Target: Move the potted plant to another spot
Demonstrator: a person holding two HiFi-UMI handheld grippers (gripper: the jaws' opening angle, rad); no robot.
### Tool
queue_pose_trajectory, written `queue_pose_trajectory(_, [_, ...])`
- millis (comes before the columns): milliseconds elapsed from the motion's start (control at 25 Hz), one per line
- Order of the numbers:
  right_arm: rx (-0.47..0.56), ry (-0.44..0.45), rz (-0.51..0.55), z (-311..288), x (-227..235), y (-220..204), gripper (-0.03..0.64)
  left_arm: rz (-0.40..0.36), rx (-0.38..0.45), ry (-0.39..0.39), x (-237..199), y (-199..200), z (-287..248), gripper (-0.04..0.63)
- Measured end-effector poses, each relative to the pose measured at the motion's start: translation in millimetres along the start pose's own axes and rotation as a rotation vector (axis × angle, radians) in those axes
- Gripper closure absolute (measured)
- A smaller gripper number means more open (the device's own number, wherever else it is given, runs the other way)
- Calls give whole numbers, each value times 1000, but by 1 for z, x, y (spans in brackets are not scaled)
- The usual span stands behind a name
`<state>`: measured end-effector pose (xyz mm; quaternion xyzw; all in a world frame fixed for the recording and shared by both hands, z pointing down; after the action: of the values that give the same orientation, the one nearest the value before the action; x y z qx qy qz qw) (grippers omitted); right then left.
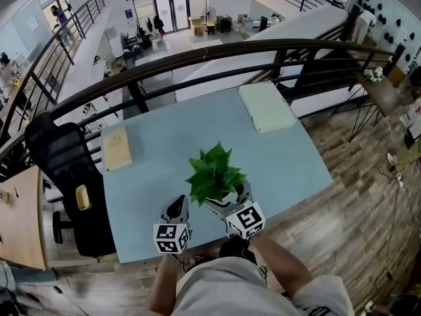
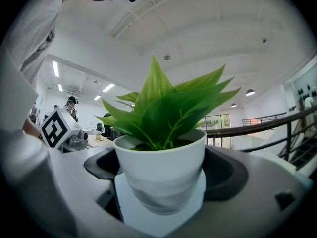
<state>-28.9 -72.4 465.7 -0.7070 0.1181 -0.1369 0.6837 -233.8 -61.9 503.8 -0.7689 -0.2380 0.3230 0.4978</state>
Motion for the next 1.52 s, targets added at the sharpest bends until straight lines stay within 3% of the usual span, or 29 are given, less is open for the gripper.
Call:
queue_pose_trajectory(600, [23,-157,4,40,99,7,107,-54,-37,-143,51,18,-95,584])
queue_pose_trajectory(1160, [1,-341,7,85,180,-3,107,-101,-108,-321,95,17,-182,584])
queue_pose_trajectory(1520, [-19,-410,-17,100,207,-12,107,-99,-164,-366,106,10,-204,584])
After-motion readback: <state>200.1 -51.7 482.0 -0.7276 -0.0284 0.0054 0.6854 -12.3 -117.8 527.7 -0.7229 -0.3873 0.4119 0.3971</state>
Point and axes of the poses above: the fingertips, and each gripper's own axes: z backward along the fingers, x to its right, y out of its top, the point moved 9 cm from there along z, backward along the fingers, and after that the axes turned 15 degrees about -y, right-handed, at the moved point
